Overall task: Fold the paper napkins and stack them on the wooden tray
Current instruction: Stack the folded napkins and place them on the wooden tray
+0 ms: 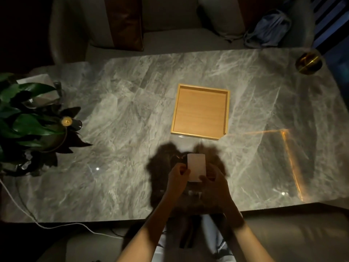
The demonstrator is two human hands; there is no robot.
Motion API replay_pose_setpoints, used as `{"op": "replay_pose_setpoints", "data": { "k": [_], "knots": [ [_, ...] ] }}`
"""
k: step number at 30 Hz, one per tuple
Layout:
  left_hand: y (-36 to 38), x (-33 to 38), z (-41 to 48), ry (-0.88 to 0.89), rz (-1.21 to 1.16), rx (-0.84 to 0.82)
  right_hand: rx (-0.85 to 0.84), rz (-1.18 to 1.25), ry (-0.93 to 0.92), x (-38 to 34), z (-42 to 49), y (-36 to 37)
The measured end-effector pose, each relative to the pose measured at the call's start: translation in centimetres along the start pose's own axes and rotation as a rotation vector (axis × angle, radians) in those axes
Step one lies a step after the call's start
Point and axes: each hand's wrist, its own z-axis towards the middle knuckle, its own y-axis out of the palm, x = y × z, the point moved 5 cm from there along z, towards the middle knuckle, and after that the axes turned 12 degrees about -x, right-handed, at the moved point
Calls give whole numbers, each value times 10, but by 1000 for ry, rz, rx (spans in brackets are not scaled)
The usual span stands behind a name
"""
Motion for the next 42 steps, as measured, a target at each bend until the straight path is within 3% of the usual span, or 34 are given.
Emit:
{"op": "replay_pose_setpoints", "data": {
  "k": [9,14,21,24,28,30,36,42],
  "knots": [
    [12,3,-4,-2,-4,101,20,-371,105,13,11,7],
    [22,7,2,7,60,23,-66,-440,127,19,21,20],
    [31,7,9,-49,117,-18,-43,-207,161,21,28,21],
    [26,5,15,-100,9,3,30,-127,178,20,32,13],
    [18,2,22,-156,-104,-19,-15,37,199,18,34,8],
    [14,0,26,-192,-184,-62,-42,59,188,19,37,3],
    [8,-9,20,-360,-558,-273,-197,331,381,30,45,4],
    [5,-11,19,-345,-582,-424,-249,423,454,33,47,4]
  ]
}}
